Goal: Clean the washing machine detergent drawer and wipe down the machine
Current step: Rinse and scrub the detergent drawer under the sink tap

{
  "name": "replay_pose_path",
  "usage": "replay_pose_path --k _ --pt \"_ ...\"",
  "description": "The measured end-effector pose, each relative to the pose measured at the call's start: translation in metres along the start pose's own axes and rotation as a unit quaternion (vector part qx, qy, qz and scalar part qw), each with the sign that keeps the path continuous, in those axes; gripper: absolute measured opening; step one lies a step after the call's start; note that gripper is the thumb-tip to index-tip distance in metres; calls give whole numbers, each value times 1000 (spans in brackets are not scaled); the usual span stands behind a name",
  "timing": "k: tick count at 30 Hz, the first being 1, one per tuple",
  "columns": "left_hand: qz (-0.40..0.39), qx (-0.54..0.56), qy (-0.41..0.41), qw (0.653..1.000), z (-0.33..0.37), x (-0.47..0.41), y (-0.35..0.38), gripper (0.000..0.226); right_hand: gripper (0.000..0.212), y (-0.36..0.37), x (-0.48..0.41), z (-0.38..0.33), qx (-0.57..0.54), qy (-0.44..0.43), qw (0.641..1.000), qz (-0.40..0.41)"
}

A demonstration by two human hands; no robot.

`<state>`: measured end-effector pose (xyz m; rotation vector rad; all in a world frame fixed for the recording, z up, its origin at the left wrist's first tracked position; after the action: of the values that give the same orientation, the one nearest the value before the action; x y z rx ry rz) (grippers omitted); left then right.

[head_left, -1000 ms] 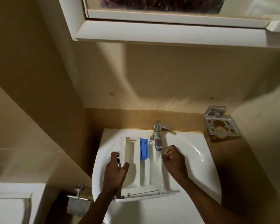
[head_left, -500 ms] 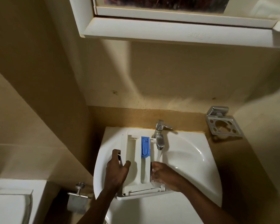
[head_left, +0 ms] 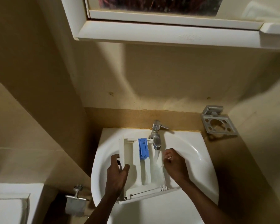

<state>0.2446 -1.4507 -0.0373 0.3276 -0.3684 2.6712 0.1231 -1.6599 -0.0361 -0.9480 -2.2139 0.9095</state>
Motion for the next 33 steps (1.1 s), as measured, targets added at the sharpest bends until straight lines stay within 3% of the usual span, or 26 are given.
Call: replay_pose_path --k 5,8,11,15,19,22,27,33 --pt "-54 30 -35 997 0 11 12 51 17 24 -8 30 81 42 982 -167" --pt "-109 45 -48 992 4 18 23 76 38 29 -11 42 87 39 979 -179" --pt "-152 71 -90 982 5 25 33 94 42 21 -14 49 121 26 978 -167" --pt "-164 130 -145 967 3 34 45 89 44 3 -23 51 185 2 973 -139" --pt "-156 160 -150 963 0 38 53 64 43 -9 -37 45 243 -8 960 -139" --pt "-142 185 -149 961 -2 37 54 59 46 -11 -37 40 272 2 952 -141" --pt "-115 175 -163 964 -2 19 50 67 46 -6 -32 41 241 12 962 -131" --pt "-72 129 -120 982 -2 6 37 57 34 -12 -23 34 172 -12 982 -79"
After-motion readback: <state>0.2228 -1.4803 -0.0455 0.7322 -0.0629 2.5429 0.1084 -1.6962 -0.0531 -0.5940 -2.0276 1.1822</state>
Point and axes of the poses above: each hand's wrist, its own x-axis away from the middle knuckle, its own y-axis out of the palm, z = x × y, the point moved 5 cm from there along -x, towards the middle knuckle, and after that the axes turned 10 degrees about x, right-handed, at the moved point
